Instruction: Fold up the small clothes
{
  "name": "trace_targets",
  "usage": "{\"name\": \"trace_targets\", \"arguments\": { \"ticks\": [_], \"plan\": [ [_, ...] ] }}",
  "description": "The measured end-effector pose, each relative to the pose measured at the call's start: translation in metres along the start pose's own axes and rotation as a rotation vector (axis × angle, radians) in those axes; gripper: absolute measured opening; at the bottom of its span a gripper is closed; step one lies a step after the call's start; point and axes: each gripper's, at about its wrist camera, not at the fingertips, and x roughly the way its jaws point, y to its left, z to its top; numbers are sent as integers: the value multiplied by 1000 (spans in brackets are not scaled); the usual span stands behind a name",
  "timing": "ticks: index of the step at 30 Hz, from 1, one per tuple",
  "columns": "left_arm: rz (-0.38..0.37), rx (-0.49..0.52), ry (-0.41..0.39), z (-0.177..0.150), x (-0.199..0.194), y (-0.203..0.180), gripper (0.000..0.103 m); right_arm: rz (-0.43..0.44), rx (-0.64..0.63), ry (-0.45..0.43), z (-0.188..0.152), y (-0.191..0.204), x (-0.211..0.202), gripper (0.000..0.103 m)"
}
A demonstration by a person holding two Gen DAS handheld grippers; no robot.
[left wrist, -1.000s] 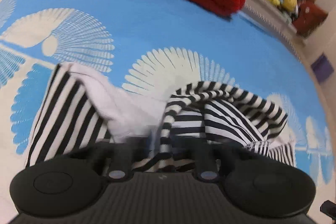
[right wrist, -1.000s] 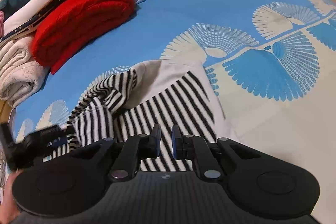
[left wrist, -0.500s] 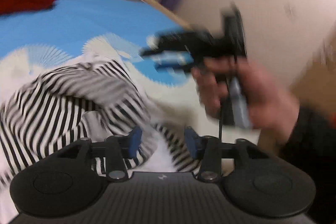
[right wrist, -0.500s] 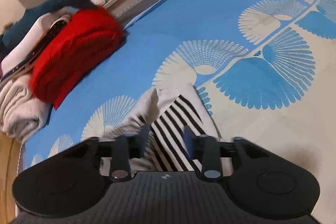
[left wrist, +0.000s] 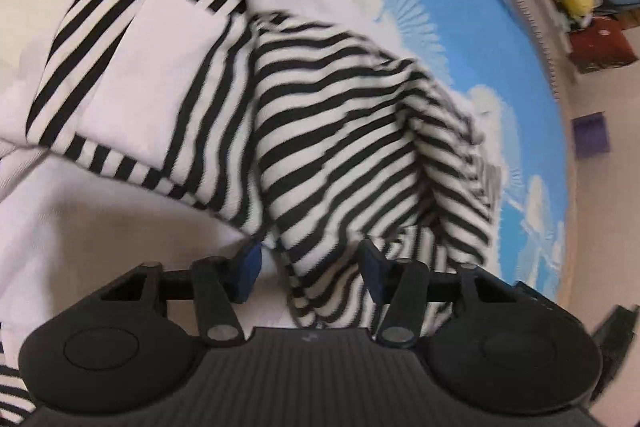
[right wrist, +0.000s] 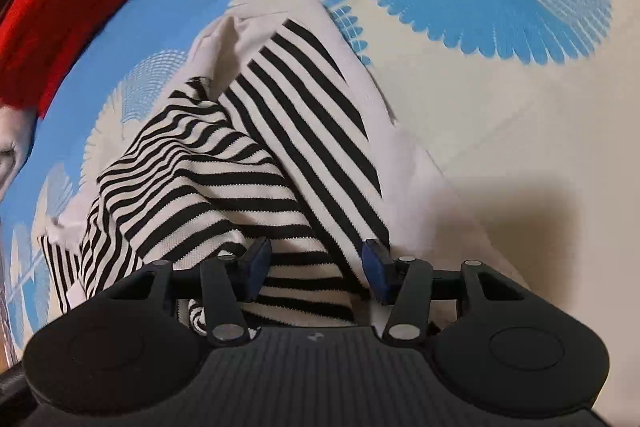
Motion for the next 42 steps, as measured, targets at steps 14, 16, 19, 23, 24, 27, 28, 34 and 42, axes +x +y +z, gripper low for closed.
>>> {"name": "trace_targets", "arguments": {
  "ticks": [14, 16, 19, 23, 24, 27, 28, 34, 42],
  "plan": [
    [124, 73, -214, 38, -90, 55, 18, 123, -3, -47, -34, 21, -46, 6],
    [153, 63, -175, 35, -87, 61, 33, 112, 96, 53, -39, 9, -25, 6],
    [73, 61, -205, 31, -99, 57, 61, 118, 128, -5, -31, 5, -27, 21],
    [66, 10, -152, 34, -76, 52, 60, 119, 112, -22, -20, 9, -15, 58],
    [76, -9, -131, 33, -68, 55, 59, 113, 115, -5, -20, 8, -8, 57],
    [87, -14, -101, 37, -50, 58, 12, 86, 84, 43, -23, 16, 14, 40],
    [80, 9, -109, 36, -52, 56, 8, 86, 70, 37, -24, 20, 15, 27],
    [-87, 126, -337, 36, -110, 39, 6, 212, -23, -200, -17, 41, -45, 4],
    [182, 18, -204, 32, -67, 68, 6, 19, 0, -34, -19, 15, -10, 13]
  ]
}}
